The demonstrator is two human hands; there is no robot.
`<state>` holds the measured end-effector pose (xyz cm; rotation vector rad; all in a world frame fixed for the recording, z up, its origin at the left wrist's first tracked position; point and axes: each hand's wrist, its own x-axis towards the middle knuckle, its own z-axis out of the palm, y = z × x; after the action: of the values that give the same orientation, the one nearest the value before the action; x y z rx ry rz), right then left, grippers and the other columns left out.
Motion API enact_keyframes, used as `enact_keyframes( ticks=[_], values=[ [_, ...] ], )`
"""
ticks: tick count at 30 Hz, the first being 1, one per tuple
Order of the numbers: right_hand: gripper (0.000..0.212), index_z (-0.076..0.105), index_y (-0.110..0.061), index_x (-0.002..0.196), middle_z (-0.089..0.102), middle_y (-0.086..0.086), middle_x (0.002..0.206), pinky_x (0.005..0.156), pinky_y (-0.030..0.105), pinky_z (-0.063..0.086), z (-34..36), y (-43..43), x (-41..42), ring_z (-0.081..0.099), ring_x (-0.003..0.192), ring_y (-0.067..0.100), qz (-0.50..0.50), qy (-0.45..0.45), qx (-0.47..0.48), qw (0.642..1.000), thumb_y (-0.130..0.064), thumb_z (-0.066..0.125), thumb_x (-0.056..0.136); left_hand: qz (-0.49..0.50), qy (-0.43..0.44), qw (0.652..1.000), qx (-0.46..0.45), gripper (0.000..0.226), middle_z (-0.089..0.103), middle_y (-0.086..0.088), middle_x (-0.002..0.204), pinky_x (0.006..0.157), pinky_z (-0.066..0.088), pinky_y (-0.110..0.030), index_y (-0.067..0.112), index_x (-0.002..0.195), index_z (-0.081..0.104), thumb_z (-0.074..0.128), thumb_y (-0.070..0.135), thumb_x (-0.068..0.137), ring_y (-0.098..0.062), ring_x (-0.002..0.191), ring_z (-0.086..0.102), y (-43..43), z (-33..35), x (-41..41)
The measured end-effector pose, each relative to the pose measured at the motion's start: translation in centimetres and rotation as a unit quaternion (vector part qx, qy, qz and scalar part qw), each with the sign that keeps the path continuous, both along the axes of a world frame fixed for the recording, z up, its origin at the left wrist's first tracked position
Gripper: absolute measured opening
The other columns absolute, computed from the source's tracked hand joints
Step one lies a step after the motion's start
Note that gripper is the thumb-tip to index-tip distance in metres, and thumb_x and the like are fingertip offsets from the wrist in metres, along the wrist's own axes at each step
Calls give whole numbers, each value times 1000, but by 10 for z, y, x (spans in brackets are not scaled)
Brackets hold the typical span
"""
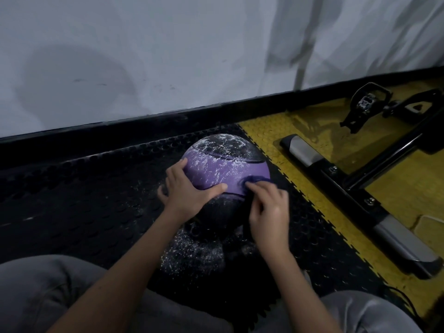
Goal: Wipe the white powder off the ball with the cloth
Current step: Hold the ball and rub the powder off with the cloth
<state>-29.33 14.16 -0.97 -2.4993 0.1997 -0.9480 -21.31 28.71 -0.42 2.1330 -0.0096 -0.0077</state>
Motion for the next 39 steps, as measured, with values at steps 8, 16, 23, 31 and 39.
enact_keyframes(
  ticks=[8,16,23,31,39],
  values=[
    [28,70,-5,104,66,7,102,82,20,36,0,23,-3,43,88,21,40,0,-37,999,1,58,79,21,-7,1000,-2,105,23,6,141,113,2,-45,21,139,23,79,54,56,-10,135,21,-5,-2,-2],
    [26,71,-5,101,67,5,99,81,0,25,25,-14,20,52,88,30,-14,40,29,999,9,60,82,0,-8,1000,6,107,20,7,142,114,1,-47,21,140,19,75,60,58,-10,136,19,-8,0,-7],
    [31,71,-5,102,67,5,102,79,12,32,23,-1,14,40,89,18,64,46,-61,995,9,57,78,8,-7,1000,21,110,18,6,142,114,0,-48,21,141,16,74,62,56,-12,137,16,-7,-6,-10],
    [29,71,-6,102,67,5,101,79,12,30,29,-7,22,44,90,24,52,42,-49,997,9,61,79,1,-11,999,34,113,15,6,143,114,-2,-48,21,142,12,71,66,58,-12,137,13,-13,-3,-10],
    [29,70,-7,104,67,5,102,73,4,25,32,-43,49,53,90,31,7,75,18,997,9,54,85,-11,-5,1000,21,112,13,7,143,114,-5,-47,21,142,12,71,65,59,-10,137,12,-12,-1,-11]
  ],
)
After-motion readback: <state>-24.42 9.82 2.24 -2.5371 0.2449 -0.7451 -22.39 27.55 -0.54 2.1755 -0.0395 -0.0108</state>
